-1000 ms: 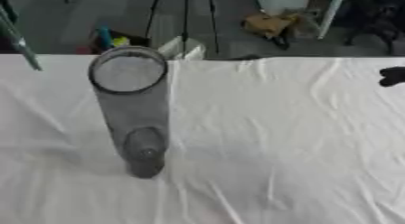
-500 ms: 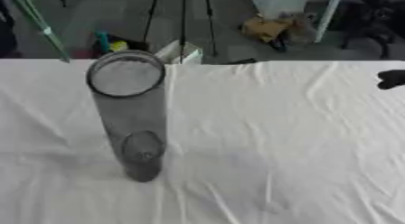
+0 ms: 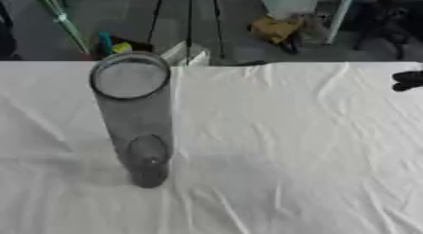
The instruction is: Arrange flowers into the vase.
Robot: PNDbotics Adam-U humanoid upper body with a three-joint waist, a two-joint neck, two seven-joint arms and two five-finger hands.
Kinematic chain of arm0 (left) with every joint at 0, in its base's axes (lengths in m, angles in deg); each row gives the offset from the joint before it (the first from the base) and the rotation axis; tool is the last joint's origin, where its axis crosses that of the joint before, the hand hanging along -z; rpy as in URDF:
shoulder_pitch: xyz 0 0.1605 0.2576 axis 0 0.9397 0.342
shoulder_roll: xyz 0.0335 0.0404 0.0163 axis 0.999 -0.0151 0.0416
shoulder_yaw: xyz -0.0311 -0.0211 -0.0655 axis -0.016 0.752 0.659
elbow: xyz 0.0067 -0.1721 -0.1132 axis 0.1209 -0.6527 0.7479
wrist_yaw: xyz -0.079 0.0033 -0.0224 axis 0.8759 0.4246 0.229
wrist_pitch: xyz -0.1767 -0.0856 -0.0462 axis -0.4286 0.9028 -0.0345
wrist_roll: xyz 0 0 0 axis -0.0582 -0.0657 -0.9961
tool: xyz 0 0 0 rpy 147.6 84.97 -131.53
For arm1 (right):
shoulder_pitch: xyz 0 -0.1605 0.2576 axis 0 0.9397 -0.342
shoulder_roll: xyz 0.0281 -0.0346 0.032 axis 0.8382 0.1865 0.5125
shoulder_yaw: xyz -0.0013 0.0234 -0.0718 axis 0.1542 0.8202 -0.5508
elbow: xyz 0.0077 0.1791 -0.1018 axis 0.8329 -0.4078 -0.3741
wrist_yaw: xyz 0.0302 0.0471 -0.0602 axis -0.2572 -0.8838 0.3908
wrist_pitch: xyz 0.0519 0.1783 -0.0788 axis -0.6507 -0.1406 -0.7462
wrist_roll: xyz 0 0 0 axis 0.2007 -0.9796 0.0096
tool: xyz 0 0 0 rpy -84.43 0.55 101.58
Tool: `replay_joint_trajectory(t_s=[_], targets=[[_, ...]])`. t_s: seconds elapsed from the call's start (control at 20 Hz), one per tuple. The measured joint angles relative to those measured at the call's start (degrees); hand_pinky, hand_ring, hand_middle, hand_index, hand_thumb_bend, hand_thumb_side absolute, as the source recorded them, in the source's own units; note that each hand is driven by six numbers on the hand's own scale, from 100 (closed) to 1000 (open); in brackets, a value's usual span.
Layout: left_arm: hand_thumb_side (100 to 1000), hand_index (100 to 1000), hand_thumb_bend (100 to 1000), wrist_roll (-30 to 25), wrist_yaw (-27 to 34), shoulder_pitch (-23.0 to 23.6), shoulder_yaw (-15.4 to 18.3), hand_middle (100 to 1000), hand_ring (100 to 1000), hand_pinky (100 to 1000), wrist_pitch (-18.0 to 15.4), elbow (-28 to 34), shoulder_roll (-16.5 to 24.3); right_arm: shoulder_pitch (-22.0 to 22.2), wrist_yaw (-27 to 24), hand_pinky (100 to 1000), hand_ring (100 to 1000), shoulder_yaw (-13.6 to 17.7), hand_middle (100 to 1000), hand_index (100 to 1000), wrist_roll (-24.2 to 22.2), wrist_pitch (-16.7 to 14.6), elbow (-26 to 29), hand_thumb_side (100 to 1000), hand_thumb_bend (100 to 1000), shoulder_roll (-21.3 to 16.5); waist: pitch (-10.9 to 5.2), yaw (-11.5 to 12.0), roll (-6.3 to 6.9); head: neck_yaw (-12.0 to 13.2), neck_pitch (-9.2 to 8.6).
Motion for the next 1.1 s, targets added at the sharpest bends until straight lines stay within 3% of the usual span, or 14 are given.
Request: replay_joint_trajectory(t_s=[1.1], targets=[[822,152,100,-0.77,0.07,-0.17,-2.09,100,100,100,1.05,0.69,-2.14,-0.53,-0.22,654,531,-0.32,509,667,-0.68,0.24,0.00,1000,100,0.00,-0.21,-1.10,0.01,1.00,-0.13]])
